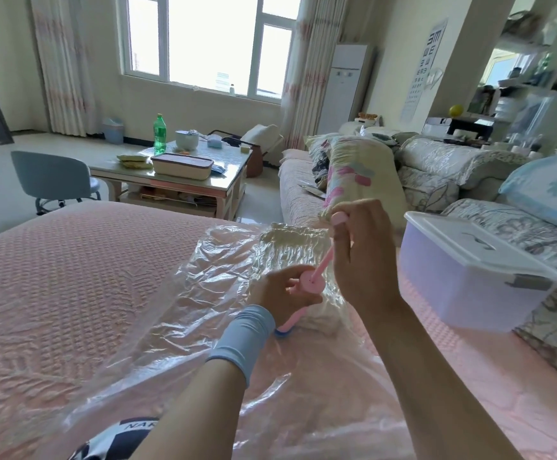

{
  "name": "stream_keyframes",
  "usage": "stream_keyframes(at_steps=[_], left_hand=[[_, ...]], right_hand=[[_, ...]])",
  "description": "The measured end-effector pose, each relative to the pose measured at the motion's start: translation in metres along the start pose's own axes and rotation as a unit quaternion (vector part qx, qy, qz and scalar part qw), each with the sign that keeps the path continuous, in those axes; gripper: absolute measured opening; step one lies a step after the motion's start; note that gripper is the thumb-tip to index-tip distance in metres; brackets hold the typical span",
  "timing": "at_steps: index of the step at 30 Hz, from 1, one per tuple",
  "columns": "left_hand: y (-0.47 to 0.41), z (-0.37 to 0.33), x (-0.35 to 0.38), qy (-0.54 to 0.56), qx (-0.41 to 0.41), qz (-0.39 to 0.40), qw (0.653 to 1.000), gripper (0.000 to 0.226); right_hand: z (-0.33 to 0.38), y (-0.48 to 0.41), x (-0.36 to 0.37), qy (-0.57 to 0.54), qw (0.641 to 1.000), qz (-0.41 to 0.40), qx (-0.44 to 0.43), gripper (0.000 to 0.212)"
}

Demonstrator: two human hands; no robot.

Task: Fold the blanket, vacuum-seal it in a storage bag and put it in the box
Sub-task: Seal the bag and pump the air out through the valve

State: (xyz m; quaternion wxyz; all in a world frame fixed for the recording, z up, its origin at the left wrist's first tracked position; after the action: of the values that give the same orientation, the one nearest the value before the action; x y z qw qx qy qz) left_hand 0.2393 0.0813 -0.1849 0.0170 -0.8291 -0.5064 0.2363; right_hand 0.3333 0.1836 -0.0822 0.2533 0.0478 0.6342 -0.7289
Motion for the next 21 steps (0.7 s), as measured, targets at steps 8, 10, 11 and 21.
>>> stream_keyframes(at_steps=[8,10,11,21], left_hand=[[0.001,0.002,0.006,0.002,0.017,-0.009,1.0,0.053],[-0.001,0.003,0.004,-0.01,0.008,-0.01,1.0,0.058],[-0.002,0.004,0.004,-0.014,0.004,-0.009,1.0,0.058],[-0.001,0.01,0.007,-0.013,0.002,0.001,1.0,0.057]], right_hand=[[-0.018,0.037,0.021,0.003,0.967,0.242,0.084,0.03],[-0.015,0.021,0.011,0.017,0.974,0.214,0.066,0.027],[-0.013,0.013,0.004,0.021,0.981,0.185,0.058,0.025],[-0.014,0.019,0.004,0.003,0.992,0.122,0.035,0.027]])
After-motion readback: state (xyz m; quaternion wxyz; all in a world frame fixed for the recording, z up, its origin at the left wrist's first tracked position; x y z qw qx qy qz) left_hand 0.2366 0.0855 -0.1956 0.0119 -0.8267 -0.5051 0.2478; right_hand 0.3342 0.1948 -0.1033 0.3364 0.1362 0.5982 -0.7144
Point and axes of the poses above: each hand's wrist, its own y-axis away from the middle knuckle, its own x-axis out of the palm, z = x × y, the point moved 1 cm from there along -y, towards the middle knuckle, and after that the axes turned 3 degrees about -y, right-handed, at the moved point
